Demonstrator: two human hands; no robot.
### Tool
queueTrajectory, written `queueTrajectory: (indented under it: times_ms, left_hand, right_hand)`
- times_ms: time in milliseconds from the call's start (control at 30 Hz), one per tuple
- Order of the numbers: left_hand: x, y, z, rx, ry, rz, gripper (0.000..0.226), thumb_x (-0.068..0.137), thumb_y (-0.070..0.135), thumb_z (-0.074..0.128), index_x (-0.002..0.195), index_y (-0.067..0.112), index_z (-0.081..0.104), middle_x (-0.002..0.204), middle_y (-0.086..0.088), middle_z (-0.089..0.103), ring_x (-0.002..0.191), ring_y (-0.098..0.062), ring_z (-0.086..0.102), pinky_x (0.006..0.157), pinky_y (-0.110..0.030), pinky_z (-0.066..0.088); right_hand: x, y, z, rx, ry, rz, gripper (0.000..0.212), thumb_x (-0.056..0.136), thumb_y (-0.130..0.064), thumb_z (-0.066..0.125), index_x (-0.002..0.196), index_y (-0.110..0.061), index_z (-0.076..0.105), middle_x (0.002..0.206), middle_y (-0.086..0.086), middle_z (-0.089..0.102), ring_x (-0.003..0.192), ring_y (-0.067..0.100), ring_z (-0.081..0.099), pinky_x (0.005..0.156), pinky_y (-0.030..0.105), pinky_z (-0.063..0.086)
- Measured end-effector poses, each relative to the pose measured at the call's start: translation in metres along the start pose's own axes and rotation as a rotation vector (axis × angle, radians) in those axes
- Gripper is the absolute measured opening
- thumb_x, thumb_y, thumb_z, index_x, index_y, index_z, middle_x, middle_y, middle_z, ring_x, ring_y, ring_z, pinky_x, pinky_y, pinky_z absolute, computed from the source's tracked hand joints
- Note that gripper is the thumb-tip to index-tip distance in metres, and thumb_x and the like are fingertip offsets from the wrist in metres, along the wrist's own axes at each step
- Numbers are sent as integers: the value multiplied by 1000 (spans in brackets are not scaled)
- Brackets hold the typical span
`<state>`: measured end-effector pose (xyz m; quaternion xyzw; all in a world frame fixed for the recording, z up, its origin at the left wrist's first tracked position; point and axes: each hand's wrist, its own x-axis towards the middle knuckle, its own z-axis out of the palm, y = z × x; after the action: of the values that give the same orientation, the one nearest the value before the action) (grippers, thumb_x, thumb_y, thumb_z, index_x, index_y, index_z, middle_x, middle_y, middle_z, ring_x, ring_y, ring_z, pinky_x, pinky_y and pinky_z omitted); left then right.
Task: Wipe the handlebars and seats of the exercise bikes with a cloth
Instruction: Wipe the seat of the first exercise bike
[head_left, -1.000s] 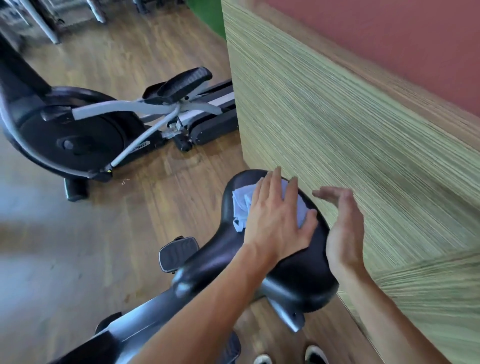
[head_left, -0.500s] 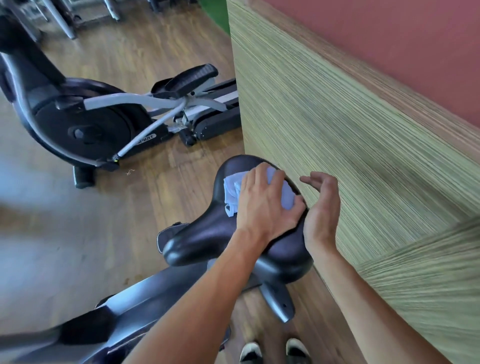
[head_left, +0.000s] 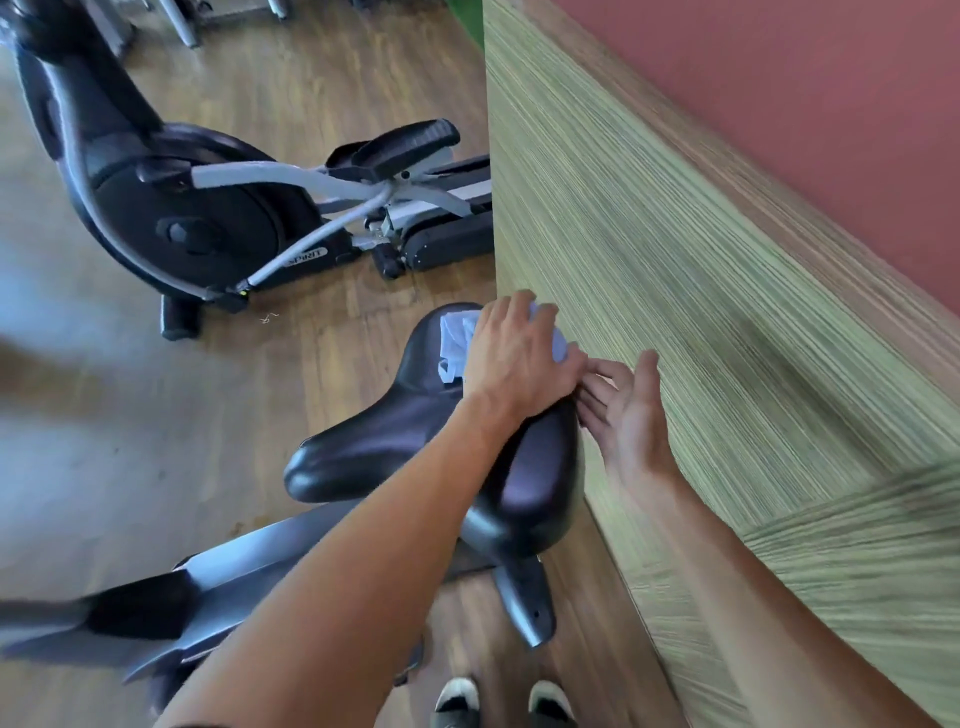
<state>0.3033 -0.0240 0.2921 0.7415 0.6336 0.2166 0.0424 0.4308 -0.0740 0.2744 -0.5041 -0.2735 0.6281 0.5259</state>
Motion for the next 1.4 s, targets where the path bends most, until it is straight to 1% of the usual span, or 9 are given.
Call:
queueTrajectory:
  times_ms: [267,400,533,667,833,967,1033,1167,1400]
  left_hand:
    - [-59,15,-2,-67,122,73,45,79,34,63,115,8,70,119,-14,62,104,-34,57,97,-40,44]
    - [-106,20,-5,-89,134,133,43,80,31,69,115,6,71,123,-17,62,109,-36,59,99,-40,44]
    - [-139,11,-9,-97,111,222,51,80,33,73,122,5,70,129,-18,62,118,-37,59,102,-44,45]
    - [-140,-22,-24,-113,119,327,48,81,32,69,123,9,71,130,-15,63,117,-34,61,101,-38,47]
    - [-93,-80,-47,0,175,-107,47,85,41,62,123,16,72,125,-9,65,113,-30,63,100,-40,48]
    - [-51,-63,-48,23,72,-608,50,90,46,57,121,8,63,119,-16,64,113,-38,57,99,-44,40]
    - [-56,-48,-40,58,138,-552,47,88,43,59,115,4,62,114,-18,63,107,-40,57,96,-44,41]
    - [-93,-18,-18,39,234,-274,49,85,42,58,115,5,64,118,-14,62,105,-34,58,94,-43,45]
    - [-137,3,-17,-99,286,-23,36,77,40,67,93,8,71,100,-5,68,90,-29,61,84,-37,47]
  right_hand:
    - [-12,-9,-7,-78,32,6,68,106,-61,15,122,-12,60,114,9,74,108,18,72,98,31,53]
    - [-19,3,6,-191,36,-60,67,109,-55,17,128,-9,62,132,8,66,124,11,62,112,29,44]
    - [-35,20,11,-196,23,-78,63,96,-72,24,118,-30,66,136,-9,62,132,1,52,118,29,32]
    - [-44,24,4,-125,-1,-78,54,109,-54,20,123,-23,62,141,-2,60,133,1,51,121,29,31]
    - [-51,17,-11,-123,-100,-64,67,102,-56,22,136,-10,57,142,3,59,117,-10,58,112,18,37]
    - [-63,13,-10,-185,-179,-53,106,68,-97,46,139,-19,55,136,-16,59,123,-14,53,101,6,38]
    - [-65,14,-8,-205,-166,-37,93,78,-90,41,138,-21,53,142,-10,57,128,-9,51,103,8,36]
    - [-64,21,-9,-210,-123,-53,54,107,-49,21,140,-19,51,151,-2,51,128,-7,50,103,10,37]
    - [-78,26,0,-293,-36,-48,67,91,-71,32,138,-29,57,150,-14,51,142,-1,41,126,37,24]
